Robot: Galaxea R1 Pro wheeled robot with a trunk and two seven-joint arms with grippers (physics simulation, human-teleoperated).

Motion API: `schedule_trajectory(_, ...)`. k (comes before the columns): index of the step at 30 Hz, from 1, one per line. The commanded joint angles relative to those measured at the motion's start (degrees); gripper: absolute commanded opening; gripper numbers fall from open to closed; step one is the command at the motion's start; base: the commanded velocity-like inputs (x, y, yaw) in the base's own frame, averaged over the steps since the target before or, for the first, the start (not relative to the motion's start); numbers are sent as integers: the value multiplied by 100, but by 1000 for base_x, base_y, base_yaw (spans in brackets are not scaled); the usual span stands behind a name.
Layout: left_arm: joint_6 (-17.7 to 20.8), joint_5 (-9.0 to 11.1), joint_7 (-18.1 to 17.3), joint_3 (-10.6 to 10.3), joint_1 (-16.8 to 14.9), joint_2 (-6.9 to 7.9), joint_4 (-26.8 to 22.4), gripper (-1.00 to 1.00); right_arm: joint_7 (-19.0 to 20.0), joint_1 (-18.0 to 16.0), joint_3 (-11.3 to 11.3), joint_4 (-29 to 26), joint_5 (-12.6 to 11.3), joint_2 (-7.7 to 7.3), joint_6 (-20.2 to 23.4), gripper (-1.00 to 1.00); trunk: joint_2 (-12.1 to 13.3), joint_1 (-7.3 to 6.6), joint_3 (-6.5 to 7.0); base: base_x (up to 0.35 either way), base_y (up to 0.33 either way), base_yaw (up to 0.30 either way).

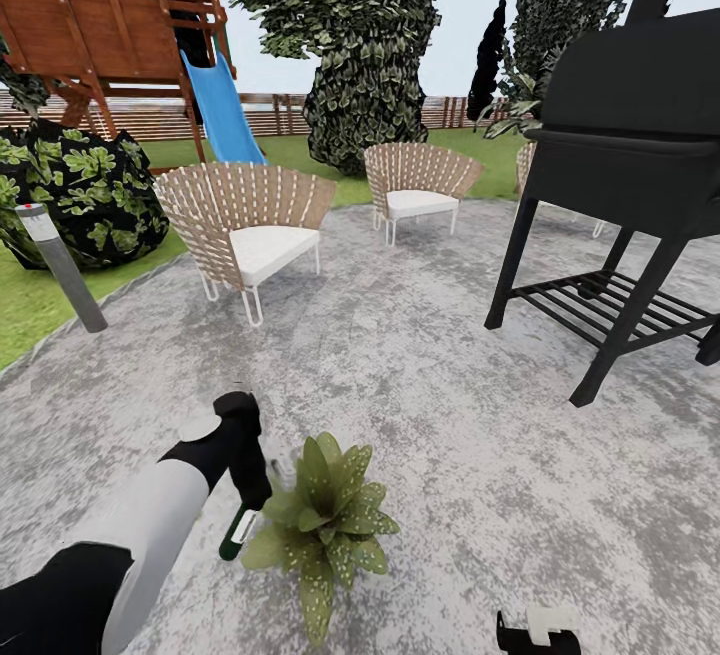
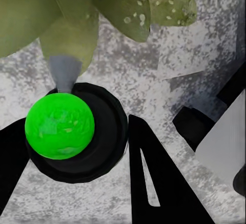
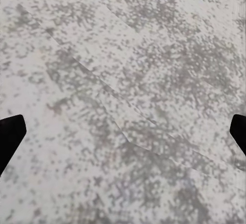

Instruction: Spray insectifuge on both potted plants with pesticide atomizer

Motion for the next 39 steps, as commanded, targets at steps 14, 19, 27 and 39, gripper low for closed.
schedule_trajectory(14,51,-44,-3,-30,526,42,14,-100,-15,-3,-38,4,63,-1,-16,100,-2,-1,-5,90,62,0)
schedule_trajectory(19,59,-32,4,-45,535,20,-66,-100,-15,-5,-38,1,60,0,-17,100,-2,-1,-5,150,130,-11)
schedule_trajectory(27,59,-32,12,-19,535,23,-85,-100,-15,-3,-38,0,60,0,-17,100,-2,-1,-5,-143,61,-275)
schedule_trajectory(39,68,-32,9,-5,509,41,-94,-100,-15,-2,-35,0,59,7,-17,100,-2,-1,-5,-91,217,-128)
